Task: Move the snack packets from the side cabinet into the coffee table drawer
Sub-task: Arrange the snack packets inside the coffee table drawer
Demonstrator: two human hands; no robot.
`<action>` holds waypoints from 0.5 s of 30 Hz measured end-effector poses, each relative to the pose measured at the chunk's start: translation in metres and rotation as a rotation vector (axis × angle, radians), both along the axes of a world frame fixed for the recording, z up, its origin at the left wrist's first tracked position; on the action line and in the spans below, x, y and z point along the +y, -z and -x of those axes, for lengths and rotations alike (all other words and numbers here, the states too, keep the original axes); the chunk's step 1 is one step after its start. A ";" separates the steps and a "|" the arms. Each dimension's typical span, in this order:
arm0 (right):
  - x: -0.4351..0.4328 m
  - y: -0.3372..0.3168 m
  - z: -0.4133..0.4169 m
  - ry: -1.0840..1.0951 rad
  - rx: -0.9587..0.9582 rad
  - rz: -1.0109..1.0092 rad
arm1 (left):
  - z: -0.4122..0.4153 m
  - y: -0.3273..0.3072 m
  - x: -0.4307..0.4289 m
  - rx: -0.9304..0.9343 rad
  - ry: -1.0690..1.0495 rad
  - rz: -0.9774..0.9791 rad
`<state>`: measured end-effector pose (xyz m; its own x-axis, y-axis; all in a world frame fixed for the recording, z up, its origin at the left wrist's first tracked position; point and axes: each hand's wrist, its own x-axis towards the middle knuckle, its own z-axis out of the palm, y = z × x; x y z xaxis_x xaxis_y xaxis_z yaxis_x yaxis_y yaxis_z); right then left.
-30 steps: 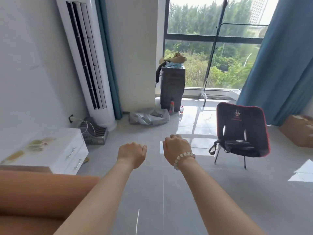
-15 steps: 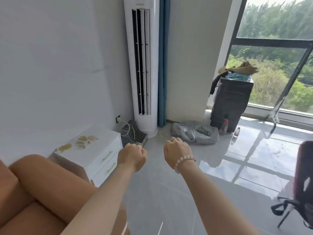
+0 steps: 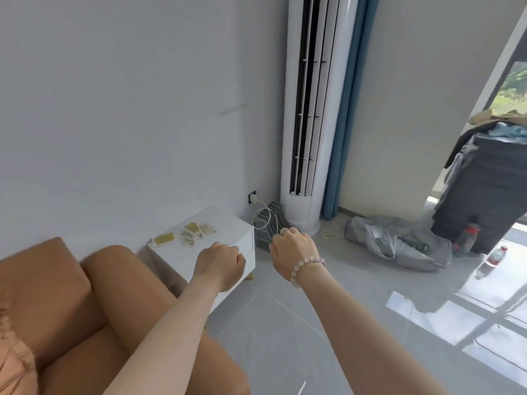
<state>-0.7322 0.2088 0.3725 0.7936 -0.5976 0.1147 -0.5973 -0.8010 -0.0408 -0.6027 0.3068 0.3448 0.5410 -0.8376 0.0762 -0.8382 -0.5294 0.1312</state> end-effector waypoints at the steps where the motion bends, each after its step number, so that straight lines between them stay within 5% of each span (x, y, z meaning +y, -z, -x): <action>1: -0.011 -0.003 -0.013 -0.003 -0.013 -0.004 | -0.013 0.000 -0.008 -0.004 -0.012 0.006; 15: -0.121 0.037 -0.119 0.020 0.068 -0.203 | -0.125 0.037 -0.126 0.077 -0.060 -0.062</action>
<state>-0.6134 0.0879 0.3355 0.7830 -0.6188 -0.0630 -0.6200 -0.7684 -0.1585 -0.4782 0.1808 0.3078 0.5924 -0.8054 -0.0185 -0.7935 -0.5873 0.1591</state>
